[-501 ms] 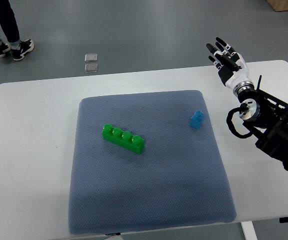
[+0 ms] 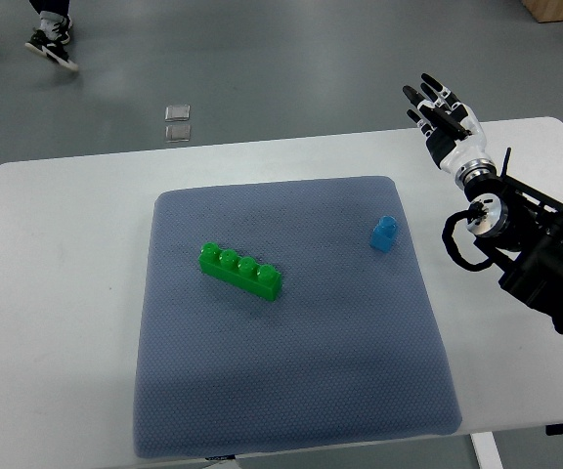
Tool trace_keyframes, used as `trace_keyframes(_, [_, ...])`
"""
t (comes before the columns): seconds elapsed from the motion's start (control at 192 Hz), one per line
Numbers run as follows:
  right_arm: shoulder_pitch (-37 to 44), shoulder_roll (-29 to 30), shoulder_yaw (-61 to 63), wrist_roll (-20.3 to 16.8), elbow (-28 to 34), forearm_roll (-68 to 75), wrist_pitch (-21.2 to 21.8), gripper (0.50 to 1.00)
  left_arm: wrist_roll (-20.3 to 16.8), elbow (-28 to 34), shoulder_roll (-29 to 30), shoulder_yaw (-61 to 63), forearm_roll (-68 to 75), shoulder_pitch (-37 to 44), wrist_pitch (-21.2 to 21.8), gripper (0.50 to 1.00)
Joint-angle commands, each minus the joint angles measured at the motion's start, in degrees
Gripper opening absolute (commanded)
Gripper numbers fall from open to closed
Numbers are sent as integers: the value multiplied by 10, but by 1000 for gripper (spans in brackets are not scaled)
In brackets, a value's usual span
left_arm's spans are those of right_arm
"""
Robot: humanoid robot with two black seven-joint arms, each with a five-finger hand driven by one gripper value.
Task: Stack blue block on green block with right hand
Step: 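Raise the right hand from rest toward the table, then move the right hand over the small blue block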
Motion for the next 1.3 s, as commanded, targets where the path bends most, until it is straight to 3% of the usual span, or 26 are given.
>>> trace_keyframes(0.0, [1, -1, 0, 0, 0, 0, 0, 913, 0, -1, 0, 1, 0, -1, 0, 1000])
trace_keyframes(0.741, [6, -19, -10, -1, 10, -18, -1, 913, 0, 0, 0, 0, 0, 1, 0, 1000])
trace_keyframes(0.882, [19, -39, -13, -2, 23, -130, 0, 913, 1, 0, 0, 0, 0, 1, 0, 1000])
trace_keyframes(1.029, [26, -86, -18, -3, 72, -338, 10, 913, 1, 0, 0, 0, 0, 1, 0, 1000])
trace_keyframes(1.295, [97, -204, -49, -3, 181, -674, 127, 913, 1, 0, 0, 0, 0, 1, 0, 1000])
